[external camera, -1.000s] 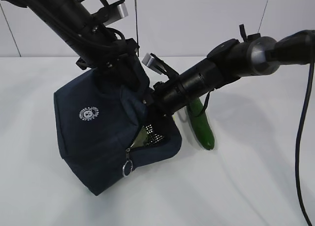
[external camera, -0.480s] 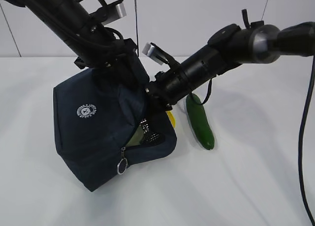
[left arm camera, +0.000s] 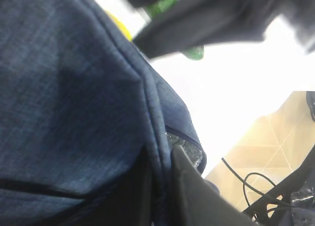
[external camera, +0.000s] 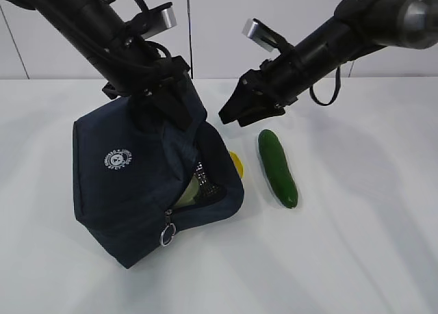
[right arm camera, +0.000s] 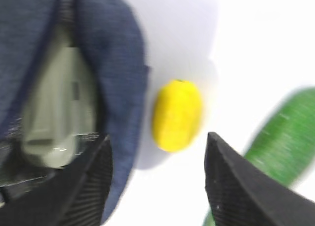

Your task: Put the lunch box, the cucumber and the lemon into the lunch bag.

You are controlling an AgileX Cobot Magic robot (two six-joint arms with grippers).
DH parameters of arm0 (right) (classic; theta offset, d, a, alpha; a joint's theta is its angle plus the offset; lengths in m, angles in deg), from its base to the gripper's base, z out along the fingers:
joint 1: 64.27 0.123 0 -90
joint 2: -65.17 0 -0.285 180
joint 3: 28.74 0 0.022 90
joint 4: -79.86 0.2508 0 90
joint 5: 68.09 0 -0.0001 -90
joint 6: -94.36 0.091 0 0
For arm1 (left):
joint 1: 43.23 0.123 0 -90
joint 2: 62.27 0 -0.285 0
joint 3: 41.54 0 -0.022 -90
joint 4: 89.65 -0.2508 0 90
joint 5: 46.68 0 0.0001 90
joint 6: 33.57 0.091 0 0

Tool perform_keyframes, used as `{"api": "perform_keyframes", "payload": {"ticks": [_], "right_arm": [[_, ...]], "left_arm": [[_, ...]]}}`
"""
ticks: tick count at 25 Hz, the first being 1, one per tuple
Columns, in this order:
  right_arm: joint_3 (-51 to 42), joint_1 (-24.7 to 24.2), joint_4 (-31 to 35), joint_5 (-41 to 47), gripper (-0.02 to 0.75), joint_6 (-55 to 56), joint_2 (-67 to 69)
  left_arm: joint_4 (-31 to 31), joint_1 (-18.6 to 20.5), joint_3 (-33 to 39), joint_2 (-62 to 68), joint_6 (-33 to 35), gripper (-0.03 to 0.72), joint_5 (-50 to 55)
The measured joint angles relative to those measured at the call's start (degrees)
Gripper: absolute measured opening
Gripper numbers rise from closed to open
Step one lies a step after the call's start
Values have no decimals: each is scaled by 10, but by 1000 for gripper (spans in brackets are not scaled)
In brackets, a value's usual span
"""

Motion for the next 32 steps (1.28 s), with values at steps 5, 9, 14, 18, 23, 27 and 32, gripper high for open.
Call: {"api": "perform_keyframes", "payload": {"ticks": [5, 9, 14, 18, 23, 27, 32], "right_arm": [[22, -5, -88, 3, 445, 73, -12], [36, -3, -158, 5, 444, 141, -12], [36, 19, -281, 8, 445, 217, -12], [36, 44, -339, 5, 444, 259, -12], [37, 63, -386, -17, 444, 304, 2], [37, 63, -401, -19, 444, 326, 32], [37, 63, -420, -32, 445, 346, 50]], "left_arm": [[0, 0, 0, 0, 0, 17, 1], [-5, 0, 0, 0, 0, 17, 7], [-14, 0, 0, 0, 0, 17, 16], [-16, 0, 0, 0, 0, 17, 16], [-17, 0, 0, 0, 0, 17, 20], [-18, 0, 0, 0, 0, 17, 21], [-18, 0, 0, 0, 0, 17, 24]]}}
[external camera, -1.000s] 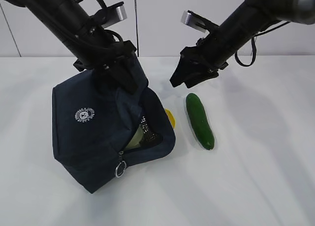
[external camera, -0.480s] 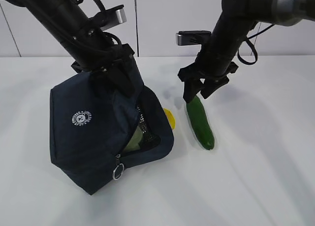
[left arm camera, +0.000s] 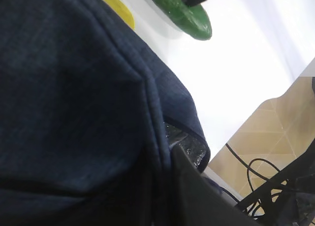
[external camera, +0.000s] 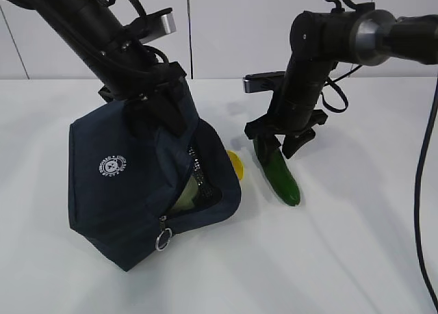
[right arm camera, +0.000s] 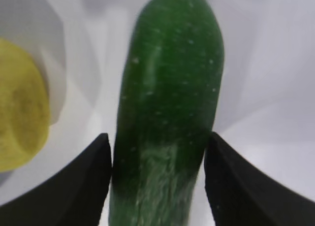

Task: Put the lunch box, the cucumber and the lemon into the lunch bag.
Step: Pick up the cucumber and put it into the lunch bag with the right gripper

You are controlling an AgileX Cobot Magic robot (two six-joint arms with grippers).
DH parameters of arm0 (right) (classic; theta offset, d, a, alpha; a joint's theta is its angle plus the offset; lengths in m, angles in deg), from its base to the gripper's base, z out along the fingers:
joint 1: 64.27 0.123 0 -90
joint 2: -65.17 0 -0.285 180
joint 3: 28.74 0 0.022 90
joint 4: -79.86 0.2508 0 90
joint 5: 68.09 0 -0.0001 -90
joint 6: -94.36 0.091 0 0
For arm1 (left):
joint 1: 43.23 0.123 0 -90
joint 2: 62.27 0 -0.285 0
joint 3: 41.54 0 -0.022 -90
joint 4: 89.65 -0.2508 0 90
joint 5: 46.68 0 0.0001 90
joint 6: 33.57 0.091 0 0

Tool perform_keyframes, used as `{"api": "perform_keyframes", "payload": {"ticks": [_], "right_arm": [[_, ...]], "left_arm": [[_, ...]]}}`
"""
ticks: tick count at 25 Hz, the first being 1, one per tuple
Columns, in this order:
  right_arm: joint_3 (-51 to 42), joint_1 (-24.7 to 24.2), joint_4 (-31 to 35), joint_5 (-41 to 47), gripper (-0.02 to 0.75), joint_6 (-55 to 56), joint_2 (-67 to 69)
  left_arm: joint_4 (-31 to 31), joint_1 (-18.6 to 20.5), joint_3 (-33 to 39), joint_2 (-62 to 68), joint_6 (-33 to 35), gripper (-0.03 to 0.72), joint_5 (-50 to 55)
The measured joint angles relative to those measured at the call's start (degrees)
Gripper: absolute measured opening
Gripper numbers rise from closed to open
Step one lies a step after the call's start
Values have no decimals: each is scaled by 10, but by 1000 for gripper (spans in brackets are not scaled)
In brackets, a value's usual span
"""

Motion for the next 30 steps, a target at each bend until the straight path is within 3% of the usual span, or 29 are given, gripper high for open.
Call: {"api": "perform_keyframes", "payload": {"ticks": [4, 14, 26, 30], "right_arm": [[1, 0, 0, -2, 442, 2, 21], [20, 0, 28, 6, 355, -4, 13], [39, -63, 332, 40, 353, -158, -4], [39, -81, 385, 39, 352, -180, -4]], "left_arm": [[0, 0, 0, 0, 0, 17, 2], [0, 0, 0, 0, 0, 17, 10], [0, 0, 0, 0, 0, 17, 19], [-3, 0, 0, -3, 0, 17, 12]]}}
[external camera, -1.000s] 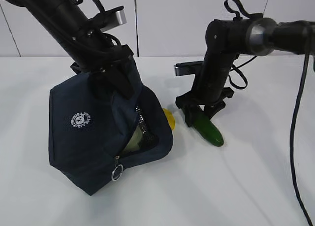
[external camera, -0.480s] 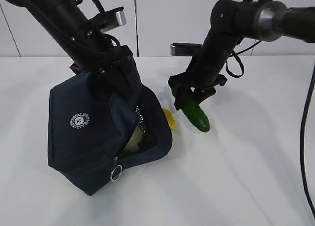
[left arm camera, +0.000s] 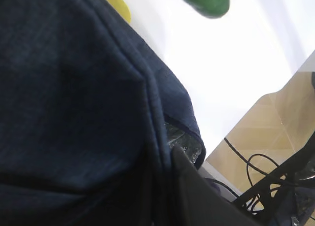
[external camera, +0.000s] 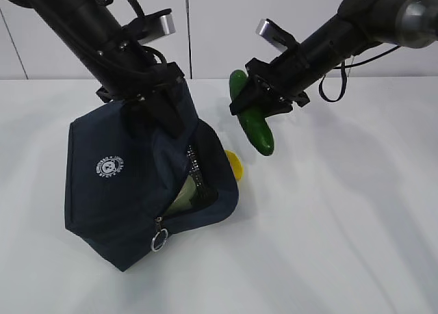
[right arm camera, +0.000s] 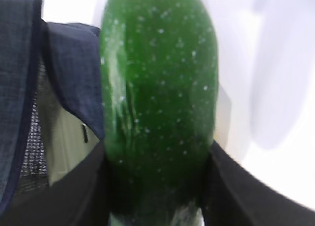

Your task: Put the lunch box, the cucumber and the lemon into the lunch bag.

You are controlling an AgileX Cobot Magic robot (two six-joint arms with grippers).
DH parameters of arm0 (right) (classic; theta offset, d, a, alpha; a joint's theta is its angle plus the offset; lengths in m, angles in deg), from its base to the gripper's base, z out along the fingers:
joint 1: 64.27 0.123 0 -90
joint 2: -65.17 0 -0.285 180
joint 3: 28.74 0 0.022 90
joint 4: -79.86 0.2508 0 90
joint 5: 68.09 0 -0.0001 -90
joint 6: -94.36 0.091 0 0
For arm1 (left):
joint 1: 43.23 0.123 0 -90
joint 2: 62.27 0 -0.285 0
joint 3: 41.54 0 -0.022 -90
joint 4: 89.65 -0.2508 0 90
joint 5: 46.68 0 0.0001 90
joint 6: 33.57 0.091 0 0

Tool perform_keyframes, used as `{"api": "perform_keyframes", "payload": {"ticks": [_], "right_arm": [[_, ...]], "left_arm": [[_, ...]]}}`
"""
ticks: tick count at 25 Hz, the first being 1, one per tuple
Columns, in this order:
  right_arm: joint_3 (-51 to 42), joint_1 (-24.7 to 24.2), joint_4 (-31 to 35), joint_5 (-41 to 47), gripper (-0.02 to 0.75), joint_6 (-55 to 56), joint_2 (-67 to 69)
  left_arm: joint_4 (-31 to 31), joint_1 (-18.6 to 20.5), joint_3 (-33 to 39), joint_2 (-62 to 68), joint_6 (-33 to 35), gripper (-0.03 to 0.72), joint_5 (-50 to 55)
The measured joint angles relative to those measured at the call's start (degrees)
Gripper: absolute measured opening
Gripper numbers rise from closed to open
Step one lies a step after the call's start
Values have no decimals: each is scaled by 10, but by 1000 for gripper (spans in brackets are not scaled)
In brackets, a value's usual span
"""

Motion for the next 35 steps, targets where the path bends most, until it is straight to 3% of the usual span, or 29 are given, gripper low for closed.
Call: {"api": "perform_keyframes", "payload": {"ticks": [6, 24, 35], "right_arm": [[-29, 15, 63, 0, 351, -28, 0], [-60, 78, 130, -7, 351, -85, 0], [-119, 80, 279, -21, 351, -199, 14]], "left_arm": [[-2, 0, 0, -5, -3, 17, -11], [-14, 0, 0, -5, -16, 17, -67], [-14, 0, 0, -7, -19, 17, -72]]}}
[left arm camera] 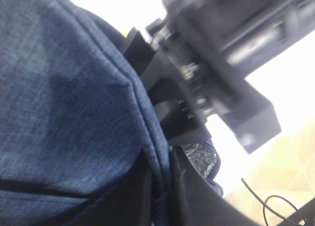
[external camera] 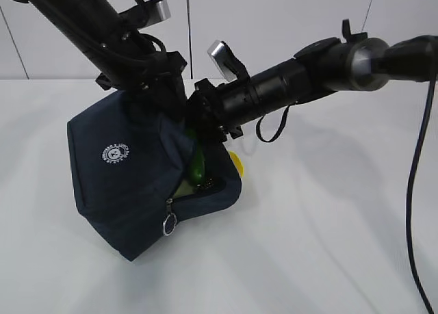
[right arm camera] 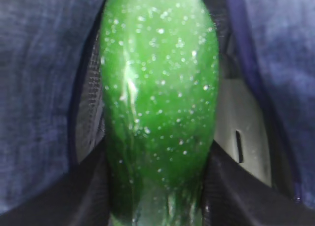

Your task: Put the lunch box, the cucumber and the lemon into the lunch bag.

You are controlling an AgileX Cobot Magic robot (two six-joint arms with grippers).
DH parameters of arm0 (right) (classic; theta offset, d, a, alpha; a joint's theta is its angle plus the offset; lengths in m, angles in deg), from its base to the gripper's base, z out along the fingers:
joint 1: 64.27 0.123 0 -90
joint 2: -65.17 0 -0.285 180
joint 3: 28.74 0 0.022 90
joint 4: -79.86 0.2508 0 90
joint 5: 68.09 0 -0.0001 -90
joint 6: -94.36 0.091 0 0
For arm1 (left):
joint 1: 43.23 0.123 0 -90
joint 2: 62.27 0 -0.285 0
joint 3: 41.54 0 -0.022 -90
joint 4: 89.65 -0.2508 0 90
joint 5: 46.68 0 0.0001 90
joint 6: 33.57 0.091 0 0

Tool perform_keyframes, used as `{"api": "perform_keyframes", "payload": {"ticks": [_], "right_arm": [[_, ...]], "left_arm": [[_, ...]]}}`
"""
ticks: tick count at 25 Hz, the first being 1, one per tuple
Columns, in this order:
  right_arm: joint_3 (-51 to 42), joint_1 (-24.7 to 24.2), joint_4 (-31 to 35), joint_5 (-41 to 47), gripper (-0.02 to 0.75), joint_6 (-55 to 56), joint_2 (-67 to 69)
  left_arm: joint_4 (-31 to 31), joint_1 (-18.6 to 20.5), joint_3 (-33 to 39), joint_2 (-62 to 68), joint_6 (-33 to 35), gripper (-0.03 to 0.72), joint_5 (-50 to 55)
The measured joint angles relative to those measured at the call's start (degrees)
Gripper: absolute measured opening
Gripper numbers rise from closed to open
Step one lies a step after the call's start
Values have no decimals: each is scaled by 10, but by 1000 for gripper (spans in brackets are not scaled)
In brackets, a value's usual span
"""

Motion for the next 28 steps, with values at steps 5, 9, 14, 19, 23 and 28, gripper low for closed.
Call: {"api": "perform_keyframes", "payload": {"ticks": [5, 9, 14, 19, 23, 28], "right_arm": [[-2, 0, 25, 0, 351, -9, 12], [-2, 0, 29, 0, 363, -10, 12], [-2, 0, 24, 0, 398, -10, 12], [-2, 0, 6, 0, 499, -10, 12], [-2, 0, 4, -1, 524, -9, 12], [-2, 0, 3, -1, 529, -4, 12]], "left_arm": [[0, 0, 0, 0, 0, 17, -9], [0, 0, 0, 0, 0, 17, -10], [0, 0, 0, 0, 0, 17, -10], [0, 0, 0, 0, 0, 17, -10], [0, 0, 0, 0, 0, 17, -10], [0, 0, 0, 0, 0, 17, -10]]}}
